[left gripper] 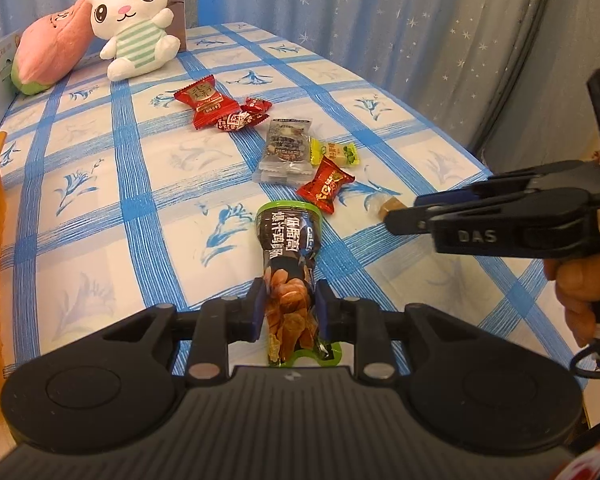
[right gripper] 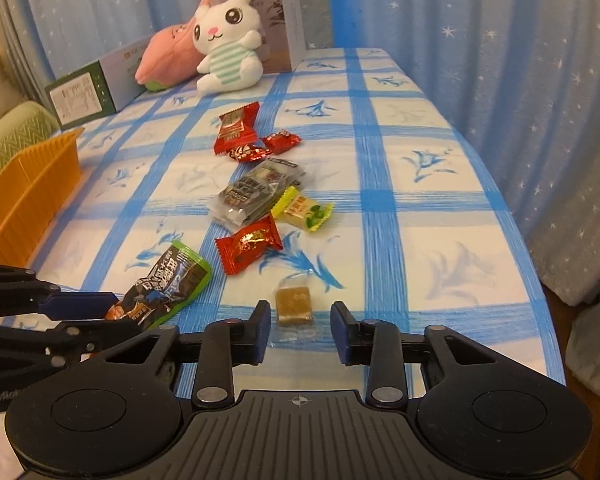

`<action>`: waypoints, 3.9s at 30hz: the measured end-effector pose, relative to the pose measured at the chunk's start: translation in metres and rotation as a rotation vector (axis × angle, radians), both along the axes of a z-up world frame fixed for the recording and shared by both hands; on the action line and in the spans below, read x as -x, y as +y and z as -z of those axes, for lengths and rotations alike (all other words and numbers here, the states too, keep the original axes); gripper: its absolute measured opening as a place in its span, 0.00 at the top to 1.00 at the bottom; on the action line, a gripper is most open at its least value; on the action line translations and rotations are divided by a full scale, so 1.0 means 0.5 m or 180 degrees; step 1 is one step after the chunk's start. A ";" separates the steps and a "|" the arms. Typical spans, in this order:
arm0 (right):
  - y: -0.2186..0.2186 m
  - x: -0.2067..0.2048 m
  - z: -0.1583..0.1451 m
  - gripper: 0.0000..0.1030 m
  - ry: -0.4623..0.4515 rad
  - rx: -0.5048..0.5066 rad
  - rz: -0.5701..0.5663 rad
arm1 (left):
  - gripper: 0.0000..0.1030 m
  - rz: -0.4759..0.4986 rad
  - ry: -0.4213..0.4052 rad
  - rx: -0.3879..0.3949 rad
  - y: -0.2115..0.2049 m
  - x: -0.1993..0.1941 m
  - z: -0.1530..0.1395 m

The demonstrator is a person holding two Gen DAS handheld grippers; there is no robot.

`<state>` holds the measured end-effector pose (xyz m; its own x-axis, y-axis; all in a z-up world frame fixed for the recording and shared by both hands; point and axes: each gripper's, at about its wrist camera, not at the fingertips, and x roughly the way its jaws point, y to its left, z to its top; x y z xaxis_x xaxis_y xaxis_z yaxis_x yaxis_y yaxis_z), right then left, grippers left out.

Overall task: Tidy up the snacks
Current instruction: 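Grasp the clear-wrapped brown candy with the right tool while the left tool grasps the tall dark snack bag, then carry the dark snack bag and clear-wrapped candy over the orange tray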

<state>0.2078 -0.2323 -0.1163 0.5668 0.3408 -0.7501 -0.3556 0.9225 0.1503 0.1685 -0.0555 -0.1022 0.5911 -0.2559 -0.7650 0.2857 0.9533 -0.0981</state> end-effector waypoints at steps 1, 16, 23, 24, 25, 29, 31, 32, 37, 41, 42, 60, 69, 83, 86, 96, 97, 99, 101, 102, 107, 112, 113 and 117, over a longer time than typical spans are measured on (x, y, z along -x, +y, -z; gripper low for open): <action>0.005 -0.002 0.002 0.68 0.0000 0.0031 -0.0023 | 0.76 -0.0007 -0.0002 0.0014 0.001 -0.001 0.002; 0.032 0.005 -0.010 0.80 -0.0056 0.0268 -0.0088 | 0.75 -0.0077 -0.0018 -0.0120 -0.014 -0.012 0.020; 0.009 0.031 -0.062 0.80 -0.0085 0.0118 0.0059 | 0.75 -0.0193 -0.0050 -0.0039 0.010 0.009 -0.014; 0.008 0.036 -0.071 0.80 -0.0095 0.0100 0.0070 | 0.75 -0.0198 -0.0056 -0.0034 0.012 0.012 -0.020; 0.007 0.041 -0.080 0.80 -0.0109 0.0085 0.0081 | 0.75 -0.0207 -0.0064 -0.0032 0.015 0.017 -0.027; 0.005 0.063 -0.122 0.80 -0.0184 0.0011 0.0111 | 0.75 -0.0299 -0.0114 0.0008 0.035 0.040 -0.062; 0.009 0.076 -0.145 0.80 -0.0229 -0.0020 0.0117 | 0.75 -0.0341 -0.0137 0.0018 0.045 0.054 -0.083; 0.012 0.083 -0.157 0.80 -0.0248 -0.0041 0.0123 | 0.75 -0.0361 -0.0152 0.0021 0.050 0.061 -0.094; 0.042 0.123 -0.212 0.80 -0.0327 -0.0126 0.0074 | 0.75 -0.0486 -0.0238 0.0069 0.083 0.104 -0.149; 0.074 0.161 -0.245 0.80 -0.0377 -0.0211 0.0042 | 0.75 -0.0558 -0.0308 0.0089 0.113 0.139 -0.188; 0.082 0.168 -0.251 0.80 -0.0380 -0.0227 0.0030 | 0.75 -0.0571 -0.0324 0.0087 0.122 0.149 -0.197; 0.306 0.269 -0.284 0.80 -0.0374 -0.0387 -0.0491 | 0.75 -0.1097 -0.0499 0.0032 0.336 0.291 -0.286; 0.405 0.278 -0.282 0.80 -0.0355 -0.0407 -0.0732 | 0.75 -0.1296 -0.0495 0.0002 0.421 0.320 -0.294; 0.476 0.263 -0.268 0.80 -0.0315 -0.0411 -0.0863 | 0.75 -0.1402 -0.0464 0.0031 0.476 0.314 -0.286; 0.483 0.257 -0.263 0.80 -0.0299 -0.0411 -0.0869 | 0.75 -0.1406 -0.0446 0.0030 0.482 0.308 -0.281; 0.514 0.225 -0.237 0.80 -0.0246 -0.0385 -0.0866 | 0.75 -0.1418 -0.0376 0.0027 0.514 0.274 -0.256; 0.517 0.220 -0.234 0.80 -0.0240 -0.0385 -0.0859 | 0.75 -0.1419 -0.0367 0.0029 0.519 0.269 -0.252; 0.525 0.211 -0.228 0.80 -0.0224 -0.0379 -0.0854 | 0.75 -0.1420 -0.0350 0.0034 0.528 0.259 -0.246; 0.535 0.200 -0.221 0.80 -0.0208 -0.0367 -0.0858 | 0.75 -0.1424 -0.0337 0.0027 0.538 0.248 -0.239; 0.540 0.194 -0.219 0.80 -0.0203 -0.0362 -0.0863 | 0.75 -0.1425 -0.0331 0.0026 0.543 0.242 -0.236; 0.566 0.168 -0.205 0.80 -0.0183 -0.0351 -0.0884 | 0.75 -0.1458 -0.0283 0.0005 0.572 0.214 -0.217; 0.590 0.145 -0.190 0.80 -0.0154 -0.0335 -0.0915 | 0.75 -0.1479 -0.0244 -0.0005 0.593 0.187 -0.202; 0.594 0.141 -0.187 0.80 -0.0149 -0.0328 -0.0920 | 0.75 -0.1478 -0.0240 -0.0004 0.595 0.182 -0.199; 0.607 0.125 -0.176 0.80 -0.0123 -0.0303 -0.0931 | 0.75 -0.1473 -0.0218 -0.0004 0.603 0.165 -0.189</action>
